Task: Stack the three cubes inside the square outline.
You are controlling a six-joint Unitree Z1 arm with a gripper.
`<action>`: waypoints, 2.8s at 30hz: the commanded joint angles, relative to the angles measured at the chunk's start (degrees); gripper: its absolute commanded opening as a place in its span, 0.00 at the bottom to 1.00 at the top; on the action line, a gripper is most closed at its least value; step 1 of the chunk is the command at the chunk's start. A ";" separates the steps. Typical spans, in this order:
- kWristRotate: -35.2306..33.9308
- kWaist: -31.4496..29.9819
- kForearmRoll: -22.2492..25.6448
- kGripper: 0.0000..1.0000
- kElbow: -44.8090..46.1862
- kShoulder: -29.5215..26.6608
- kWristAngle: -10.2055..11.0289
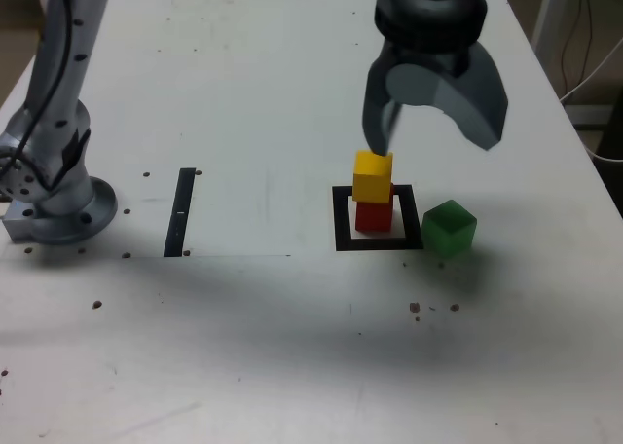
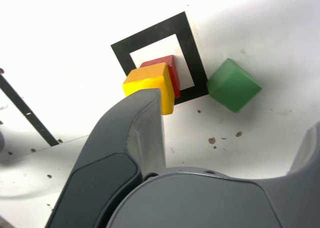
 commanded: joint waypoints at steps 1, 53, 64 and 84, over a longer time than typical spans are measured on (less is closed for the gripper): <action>0.51 -0.56 0.36 1.00 -1.94 1.72 -0.12; 10.57 -0.96 -2.67 0.99 -4.09 12.85 -2.07; 13.70 -0.04 -4.36 0.99 -1.94 13.14 -2.03; 12.20 0.44 -5.33 0.88 -3.59 16.17 -3.19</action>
